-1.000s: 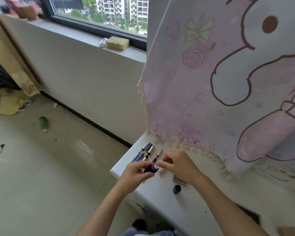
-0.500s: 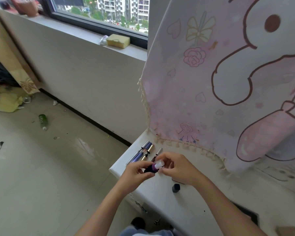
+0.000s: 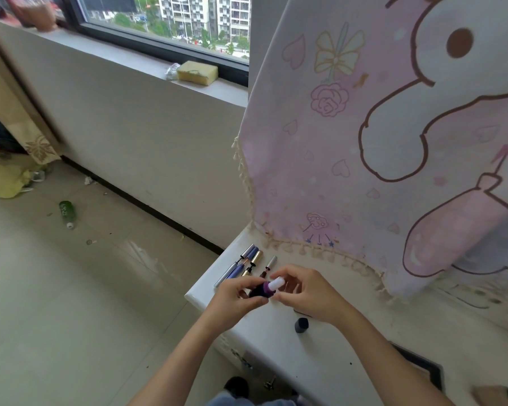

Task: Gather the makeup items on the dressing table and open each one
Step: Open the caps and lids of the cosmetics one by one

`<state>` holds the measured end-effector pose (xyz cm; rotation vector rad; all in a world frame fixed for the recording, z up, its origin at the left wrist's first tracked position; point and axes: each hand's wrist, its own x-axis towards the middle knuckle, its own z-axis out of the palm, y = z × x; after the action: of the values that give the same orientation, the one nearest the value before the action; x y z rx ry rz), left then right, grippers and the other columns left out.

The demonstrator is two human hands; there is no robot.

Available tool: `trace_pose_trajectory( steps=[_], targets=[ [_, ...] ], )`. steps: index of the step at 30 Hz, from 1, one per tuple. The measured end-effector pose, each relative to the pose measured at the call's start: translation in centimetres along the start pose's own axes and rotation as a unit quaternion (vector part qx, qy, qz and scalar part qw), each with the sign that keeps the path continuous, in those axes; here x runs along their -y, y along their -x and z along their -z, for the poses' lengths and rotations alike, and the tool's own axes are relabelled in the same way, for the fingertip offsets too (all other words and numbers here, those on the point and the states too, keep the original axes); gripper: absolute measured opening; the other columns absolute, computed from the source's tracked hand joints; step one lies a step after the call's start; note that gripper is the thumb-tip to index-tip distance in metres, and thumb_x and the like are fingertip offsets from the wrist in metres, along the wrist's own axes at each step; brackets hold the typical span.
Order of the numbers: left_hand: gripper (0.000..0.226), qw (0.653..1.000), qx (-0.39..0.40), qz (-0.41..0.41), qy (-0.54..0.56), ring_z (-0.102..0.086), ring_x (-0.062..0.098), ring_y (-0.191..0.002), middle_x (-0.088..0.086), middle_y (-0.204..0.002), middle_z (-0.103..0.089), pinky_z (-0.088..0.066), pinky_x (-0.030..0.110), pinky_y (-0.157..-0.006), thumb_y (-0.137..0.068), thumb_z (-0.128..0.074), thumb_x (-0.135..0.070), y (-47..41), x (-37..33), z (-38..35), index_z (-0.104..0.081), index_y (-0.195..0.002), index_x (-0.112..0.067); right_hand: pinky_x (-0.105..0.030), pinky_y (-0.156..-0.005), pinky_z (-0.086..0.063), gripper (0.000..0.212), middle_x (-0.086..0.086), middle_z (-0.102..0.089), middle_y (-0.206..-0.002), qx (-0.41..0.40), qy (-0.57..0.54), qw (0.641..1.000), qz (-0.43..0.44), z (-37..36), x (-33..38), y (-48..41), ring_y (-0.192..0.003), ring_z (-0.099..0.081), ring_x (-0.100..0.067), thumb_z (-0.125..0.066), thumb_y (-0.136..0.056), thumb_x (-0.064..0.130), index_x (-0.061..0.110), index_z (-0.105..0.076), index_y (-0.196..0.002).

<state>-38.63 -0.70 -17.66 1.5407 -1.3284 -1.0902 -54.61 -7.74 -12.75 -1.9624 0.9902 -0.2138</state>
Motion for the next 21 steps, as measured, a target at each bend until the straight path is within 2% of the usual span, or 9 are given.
trace_pose_trajectory(
  steps=[4, 6, 9, 11, 13, 14, 17, 19, 21],
  targets=[
    [0.025, 1.000, 0.012, 0.009, -0.005, -0.053, -0.006, -0.070, -0.009, -0.090, -0.065, -0.042, 0.009, -0.066, -0.080, -0.067, -0.011, -0.1, 0.8, -0.7, -0.066, -0.100, -0.027, -0.005, -0.055, -0.041, 0.014, 0.017, -0.053, -0.072, -0.018, 0.000, 1.000, -0.003, -0.8, -0.5, -0.3, -0.062, -0.053, 0.008, -0.060, -0.085, 0.013, 0.011, -0.065, -0.098],
    [0.031, 0.998, -0.013, -0.008, -0.065, -0.048, -0.004, -0.088, -0.005, -0.106, -0.064, -0.036, 0.005, -0.078, -0.081, -0.066, -0.015, -0.3, 2.1, -1.3, -0.063, -0.111, -0.023, -0.008, -0.059, -0.042, 0.012, 0.018, -0.054, -0.071, -0.026, 0.013, 0.999, -0.015, -1.5, -1.3, -0.6, -0.065, -0.052, 0.002, -0.061, -0.083, 0.013, 0.014, -0.065, -0.095],
    [0.045, 0.972, -0.053, 0.001, -0.230, -0.040, 0.009, -0.118, -0.007, -0.128, -0.051, -0.031, 0.022, -0.100, -0.084, -0.061, -0.031, -0.3, 5.5, -2.5, -0.051, -0.128, -0.023, -0.018, -0.066, -0.041, 0.010, 0.017, -0.053, -0.070, -0.067, 0.054, 0.995, -0.056, -2.6, -3.4, -1.4, -0.066, -0.050, 0.001, -0.060, -0.082, 0.013, 0.023, -0.060, -0.081],
    [0.038, 0.941, -0.102, -0.010, -0.323, -0.047, 0.018, -0.115, -0.004, -0.120, -0.058, -0.044, 0.036, -0.092, -0.083, -0.054, -0.035, 0.1, 7.5, -3.1, -0.057, -0.119, -0.025, -0.026, -0.070, -0.042, 0.016, 0.012, -0.054, -0.073, -0.092, 0.068, 0.989, -0.094, -3.4, -4.7, -2.0, -0.069, -0.050, -0.003, -0.059, -0.081, 0.013, 0.026, -0.054, -0.076],
    [0.036, 0.922, -0.137, -0.036, -0.361, -0.049, 0.020, -0.101, 0.001, -0.101, -0.066, -0.056, 0.037, -0.070, -0.072, -0.048, -0.038, 0.6, 9.2, -3.4, -0.057, -0.104, -0.025, -0.029, -0.073, -0.045, 0.011, 0.006, -0.057, -0.080, -0.096, 0.078, 0.985, -0.122, -4.3, -5.6, -2.7, -0.076, -0.053, -0.010, -0.058, -0.082, 0.014, 0.024, -0.054, -0.078],
    [0.037, 0.913, -0.147, -0.041, -0.379, -0.046, 0.020, -0.098, 0.003, -0.098, -0.068, -0.056, 0.037, -0.066, -0.069, -0.049, -0.038, 0.8, 9.7, -3.4, -0.054, -0.102, -0.024, -0.027, -0.073, -0.045, 0.007, 0.004, -0.059, -0.082, -0.093, 0.090, 0.983, -0.130, -4.6, -6.0, -3.0, -0.079, -0.055, -0.011, -0.058, -0.083, 0.016, 0.022, -0.056, -0.080],
    [0.060, 0.896, -0.147, -0.024, -0.419, -0.042, 0.022, -0.100, 0.008, -0.100, -0.069, -0.055, 0.036, -0.071, -0.054, -0.076, -0.032, 1.3, 11.1, -3.4, -0.048, -0.106, -0.021, -0.007, -0.058, -0.034, 0.012, -0.001, -0.068, -0.092, -0.085, 0.140, 0.978, -0.128, -5.7, -6.6, -3.5, -0.081, -0.057, -0.012, -0.057, -0.084, 0.020, 0.015, -0.065, -0.093],
    [0.077, 0.892, -0.141, 0.011, -0.430, -0.042, 0.025, -0.103, 0.011, -0.103, -0.069, -0.055, 0.039, -0.071, -0.045, -0.085, -0.033, 1.4, 11.9, -3.4, -0.047, -0.110, -0.018, -0.004, -0.053, -0.034, 0.017, -0.006, -0.067, -0.095, -0.065, 0.126, 0.982, -0.124, -6.2, -6.7, -3.9, -0.079, -0.053, -0.011, -0.057, -0.085, 0.016, 0.009, -0.065, -0.099],
    [0.082, 0.884, -0.146, 0.036, -0.443, -0.041, 0.027, -0.106, 0.014, -0.107, -0.068, -0.055, 0.041, -0.071, -0.044, -0.086, -0.036, 1.4, 12.5, -3.3, -0.046, -0.113, -0.016, -0.007, -0.060, -0.038, 0.017, -0.009, -0.066, -0.097, -0.052, 0.112, 0.985, -0.124, -6.7, -6.7, -4.2, -0.082, -0.055, -0.016, -0.058, -0.085, 0.014, 0.006, -0.063, -0.098]
  ],
)
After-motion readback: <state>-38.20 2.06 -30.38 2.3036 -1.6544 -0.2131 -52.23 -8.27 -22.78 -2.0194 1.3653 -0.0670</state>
